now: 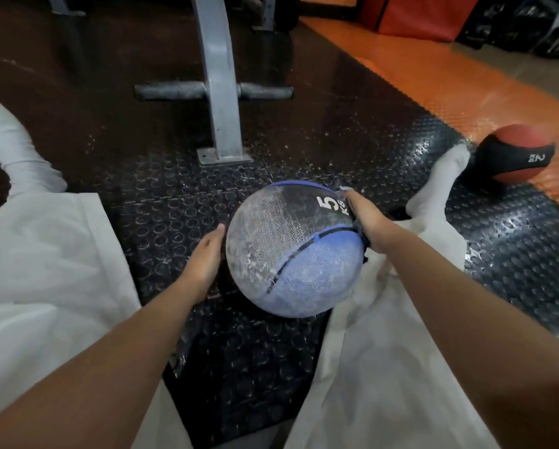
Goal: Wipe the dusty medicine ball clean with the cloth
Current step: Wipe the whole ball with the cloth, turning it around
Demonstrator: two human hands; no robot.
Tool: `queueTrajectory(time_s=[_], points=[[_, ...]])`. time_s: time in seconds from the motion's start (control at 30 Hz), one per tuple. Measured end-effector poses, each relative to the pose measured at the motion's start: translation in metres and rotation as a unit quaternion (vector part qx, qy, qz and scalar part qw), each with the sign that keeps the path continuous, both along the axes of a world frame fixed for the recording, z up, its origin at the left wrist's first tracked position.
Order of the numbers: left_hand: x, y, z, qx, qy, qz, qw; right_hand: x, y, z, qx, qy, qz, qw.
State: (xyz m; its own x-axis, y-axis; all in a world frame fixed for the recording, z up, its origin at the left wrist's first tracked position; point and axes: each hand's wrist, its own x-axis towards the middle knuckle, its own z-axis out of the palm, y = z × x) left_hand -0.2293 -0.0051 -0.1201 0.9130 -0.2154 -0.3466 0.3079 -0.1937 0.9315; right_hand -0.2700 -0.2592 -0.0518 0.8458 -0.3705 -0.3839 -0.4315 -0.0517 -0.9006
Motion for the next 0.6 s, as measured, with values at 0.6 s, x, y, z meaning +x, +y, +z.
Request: queueTrajectory(time_s=[0.6], points=[[-0.027, -0.008, -0.027, -0.393, 0.171, 0.128, 0.895, 0.015, 0.031, -0.003, 0.078, 0.007, 0.019, 0.997]])
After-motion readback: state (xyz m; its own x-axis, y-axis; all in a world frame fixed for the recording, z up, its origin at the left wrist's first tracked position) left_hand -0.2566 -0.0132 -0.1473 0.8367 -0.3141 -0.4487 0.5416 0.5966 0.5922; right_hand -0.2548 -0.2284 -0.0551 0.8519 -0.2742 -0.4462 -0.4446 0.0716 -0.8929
